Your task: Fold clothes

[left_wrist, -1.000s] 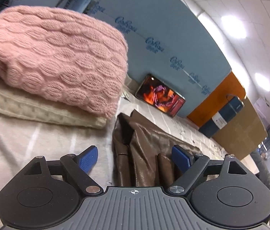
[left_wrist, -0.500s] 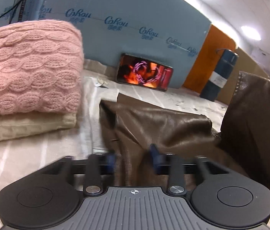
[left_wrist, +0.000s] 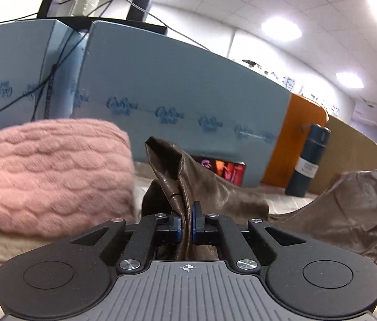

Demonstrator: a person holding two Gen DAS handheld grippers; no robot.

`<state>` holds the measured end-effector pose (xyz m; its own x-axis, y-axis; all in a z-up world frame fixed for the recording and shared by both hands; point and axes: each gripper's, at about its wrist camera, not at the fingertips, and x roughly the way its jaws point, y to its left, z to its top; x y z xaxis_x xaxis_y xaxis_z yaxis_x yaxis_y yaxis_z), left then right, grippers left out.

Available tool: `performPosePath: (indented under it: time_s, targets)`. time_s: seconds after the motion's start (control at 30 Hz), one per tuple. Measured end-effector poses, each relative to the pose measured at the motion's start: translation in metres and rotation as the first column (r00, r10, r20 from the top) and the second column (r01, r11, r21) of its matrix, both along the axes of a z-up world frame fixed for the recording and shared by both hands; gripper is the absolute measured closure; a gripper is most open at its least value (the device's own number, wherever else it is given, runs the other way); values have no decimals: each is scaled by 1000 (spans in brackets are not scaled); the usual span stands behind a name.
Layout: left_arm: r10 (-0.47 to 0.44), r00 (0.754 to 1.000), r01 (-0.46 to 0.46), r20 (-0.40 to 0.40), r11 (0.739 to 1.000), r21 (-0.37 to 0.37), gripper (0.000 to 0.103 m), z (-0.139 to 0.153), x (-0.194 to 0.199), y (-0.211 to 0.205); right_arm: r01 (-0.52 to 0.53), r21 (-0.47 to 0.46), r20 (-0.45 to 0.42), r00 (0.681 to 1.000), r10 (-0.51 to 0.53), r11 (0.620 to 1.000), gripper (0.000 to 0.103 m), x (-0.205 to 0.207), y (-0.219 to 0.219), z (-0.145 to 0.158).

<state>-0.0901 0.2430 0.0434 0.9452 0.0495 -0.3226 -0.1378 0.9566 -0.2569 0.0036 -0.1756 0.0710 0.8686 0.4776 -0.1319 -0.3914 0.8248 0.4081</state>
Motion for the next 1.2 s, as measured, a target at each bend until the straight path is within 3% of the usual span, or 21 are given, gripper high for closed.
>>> performPosePath:
  time_s: [0.13, 0.3, 0.4, 0.47, 0.53, 0.67, 0.77, 0.87, 1.0, 1.2]
  targets:
    - [-23, 998, 21, -53, 999, -29, 97, -8, 11, 9, 17, 37, -95, 995, -14, 999, 98, 12, -17, -23]
    - [-78, 990, 71, -120, 995, -63, 95, -23, 16, 12, 24, -18, -215, 976, -28, 1000, 96, 7, -48, -51]
    - [-86, 988, 83, -132, 996, -24, 88, -26, 18, 6, 37, -88, -235, 970, -57, 995, 90, -1, -52, -55]
    - [-63, 986, 66, -157, 998, 15, 61, -27, 19, 2, 62, -150, -226, 969, -95, 987, 78, -8, -51, -55]
    - [-35, 986, 44, -163, 998, 55, 43, -26, 17, 1, 101, -203, -209, 967, -144, 974, 60, -9, -50, -52]
    - [-47, 992, 54, -115, 996, 65, 27, -15, 12, 3, 162, -281, -118, 972, -201, 946, 44, -15, -49, -41]
    - [-81, 993, 85, -88, 995, 42, 24, -9, 10, 4, 144, -272, -79, 982, -172, 951, 40, -14, -45, -33]
    - [-113, 988, 116, -107, 993, 25, 21, -10, 16, 5, 63, -216, -98, 991, -86, 974, 37, -4, -37, -27]
    - [-142, 982, 140, -126, 990, -26, 21, -17, 23, 13, -50, -118, -176, 984, 28, 992, 34, 14, -24, -29]
    - [-181, 976, 173, -125, 982, -73, 20, -20, 38, 18, -106, -47, -264, 960, 89, 993, 34, 38, -8, -45]
